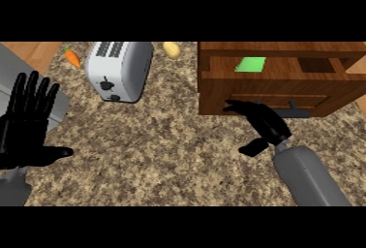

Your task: Pick up the cup, place it into the drawer and close the drawer

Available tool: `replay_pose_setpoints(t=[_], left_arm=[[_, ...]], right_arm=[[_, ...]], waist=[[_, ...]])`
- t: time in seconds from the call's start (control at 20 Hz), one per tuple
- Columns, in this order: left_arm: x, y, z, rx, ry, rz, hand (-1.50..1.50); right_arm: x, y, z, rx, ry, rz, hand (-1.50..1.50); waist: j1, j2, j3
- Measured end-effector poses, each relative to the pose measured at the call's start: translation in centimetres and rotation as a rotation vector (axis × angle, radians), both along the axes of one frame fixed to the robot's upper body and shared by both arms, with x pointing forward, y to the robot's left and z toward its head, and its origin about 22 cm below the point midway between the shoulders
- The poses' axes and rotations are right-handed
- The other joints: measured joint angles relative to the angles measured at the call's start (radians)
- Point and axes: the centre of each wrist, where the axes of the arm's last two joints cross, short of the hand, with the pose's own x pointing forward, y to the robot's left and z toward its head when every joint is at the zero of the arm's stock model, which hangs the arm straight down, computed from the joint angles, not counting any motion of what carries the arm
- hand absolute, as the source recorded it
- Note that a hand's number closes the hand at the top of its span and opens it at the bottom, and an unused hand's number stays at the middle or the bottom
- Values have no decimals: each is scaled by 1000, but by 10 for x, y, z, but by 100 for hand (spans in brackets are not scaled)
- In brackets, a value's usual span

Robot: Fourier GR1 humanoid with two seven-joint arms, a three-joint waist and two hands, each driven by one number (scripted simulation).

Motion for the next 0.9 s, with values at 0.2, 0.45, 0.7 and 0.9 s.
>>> replay_pose_setpoints(t=[0.2,0.45,0.7,0.9], left_arm=[[-3,17,-4,-5,0,-5,-150],[-6,20,-8,-2,-3,-18,-150],[-2,19,-8,-8,-9,-30,-150],[1,20,-6,-9,-16,-45,-150]], right_arm=[[25,-1,-8,4,3,1,-150],[56,-7,-5,36,32,0,-150],[76,-26,7,78,42,36,-150],[88,-37,19,82,60,54,-150]], waist=[[1,-2,-2],[8,0,-2],[21,-5,-4],[35,-3,-4]])
